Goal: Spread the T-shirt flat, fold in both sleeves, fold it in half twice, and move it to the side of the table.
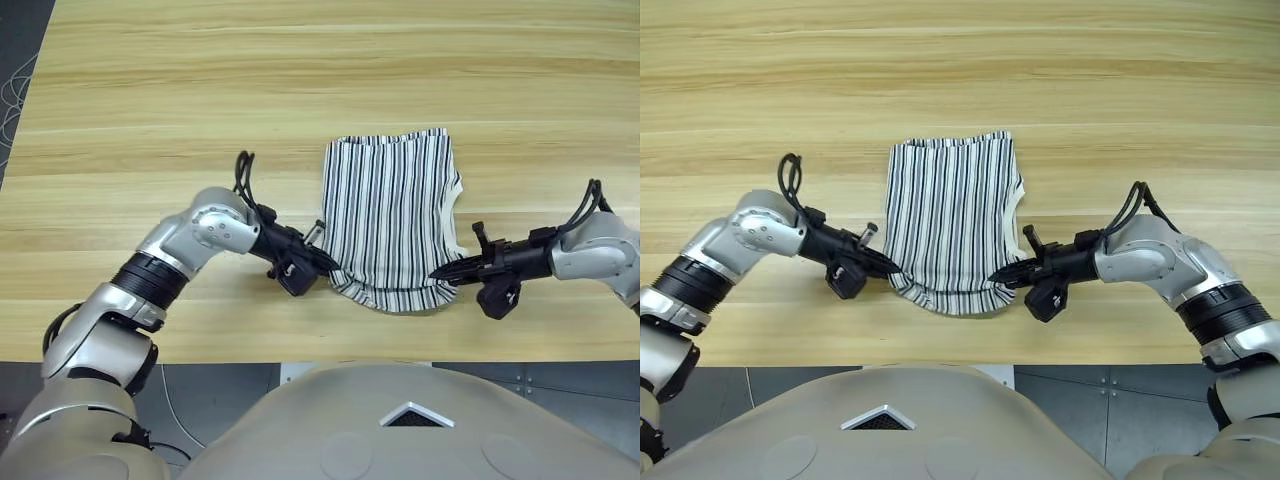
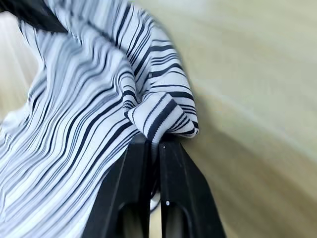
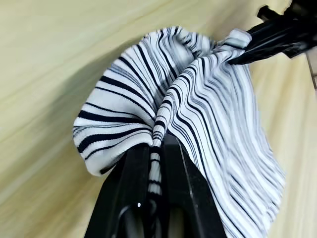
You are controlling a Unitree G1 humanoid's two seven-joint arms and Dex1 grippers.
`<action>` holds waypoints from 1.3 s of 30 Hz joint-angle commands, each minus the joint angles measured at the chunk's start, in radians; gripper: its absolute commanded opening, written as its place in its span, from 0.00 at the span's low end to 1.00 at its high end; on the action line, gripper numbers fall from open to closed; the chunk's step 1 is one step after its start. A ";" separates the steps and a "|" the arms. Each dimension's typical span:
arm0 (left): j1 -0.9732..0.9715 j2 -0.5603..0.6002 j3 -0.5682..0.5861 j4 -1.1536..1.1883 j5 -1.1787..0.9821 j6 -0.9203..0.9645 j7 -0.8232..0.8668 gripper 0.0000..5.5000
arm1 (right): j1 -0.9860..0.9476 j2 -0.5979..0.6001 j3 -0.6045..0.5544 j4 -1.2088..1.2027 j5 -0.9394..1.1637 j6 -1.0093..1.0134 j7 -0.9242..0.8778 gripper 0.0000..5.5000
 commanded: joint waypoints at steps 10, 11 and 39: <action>0.075 0.185 0.131 -0.464 -0.369 0.815 -0.265 0.02 | -0.010 -0.007 -0.100 -0.282 0.503 0.567 0.321 0.02; 0.081 0.200 0.138 -0.493 -0.394 0.869 -0.277 0.02 | 0.003 -0.013 -0.110 -0.304 0.529 0.605 0.336 0.02; -0.150 0.023 0.194 -0.100 -0.391 1.193 -0.267 0.02 | -0.104 0.273 -0.272 -0.041 0.308 0.825 0.278 0.02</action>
